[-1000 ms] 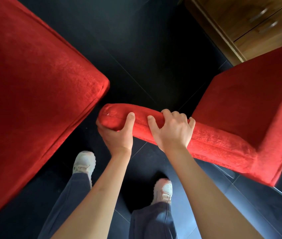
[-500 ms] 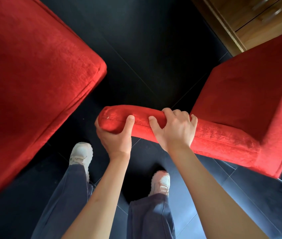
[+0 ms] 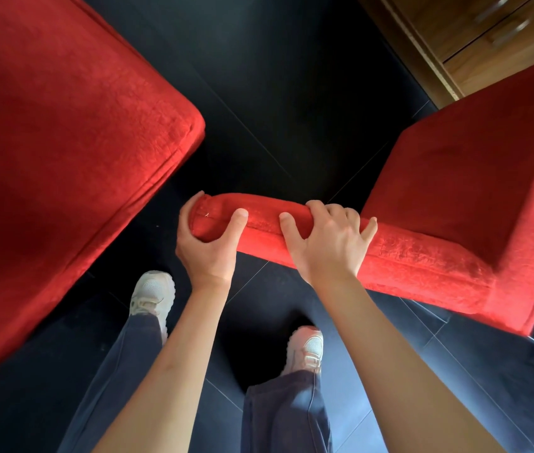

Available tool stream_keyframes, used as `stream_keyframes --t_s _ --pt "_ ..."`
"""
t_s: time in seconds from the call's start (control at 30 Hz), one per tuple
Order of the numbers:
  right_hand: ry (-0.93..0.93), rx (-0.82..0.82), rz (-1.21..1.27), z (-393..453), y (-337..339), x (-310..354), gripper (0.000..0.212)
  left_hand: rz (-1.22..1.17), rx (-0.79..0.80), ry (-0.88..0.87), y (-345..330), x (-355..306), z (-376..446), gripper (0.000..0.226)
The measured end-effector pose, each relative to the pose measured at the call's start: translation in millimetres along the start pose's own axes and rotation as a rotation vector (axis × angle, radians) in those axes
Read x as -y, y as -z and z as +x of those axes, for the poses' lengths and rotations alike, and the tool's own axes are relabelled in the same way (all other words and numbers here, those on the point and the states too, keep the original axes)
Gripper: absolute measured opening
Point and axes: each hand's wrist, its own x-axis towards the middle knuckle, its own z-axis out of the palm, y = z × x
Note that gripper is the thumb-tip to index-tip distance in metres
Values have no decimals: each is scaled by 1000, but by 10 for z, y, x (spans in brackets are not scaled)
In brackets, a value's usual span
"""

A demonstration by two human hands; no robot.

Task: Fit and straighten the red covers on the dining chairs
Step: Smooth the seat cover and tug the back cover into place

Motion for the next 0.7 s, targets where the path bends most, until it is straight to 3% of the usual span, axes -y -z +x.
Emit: stream_keyframes --t_s 0.13,0.3,0.47,0.7 --pt "-21 7 7 -11 -45 23 86 43 7 -63 35 31 58 47" --pt "30 -64 36 -30 -84 -8 78 10 55 -142 38 81 134 46" --pt "54 -155 56 -20 -112 19 67 -56 1 -165 -19 104 153 41" --pt "78 -141 16 -4 -127 -7 72 -134 -13 -204 -59 120 153 33"
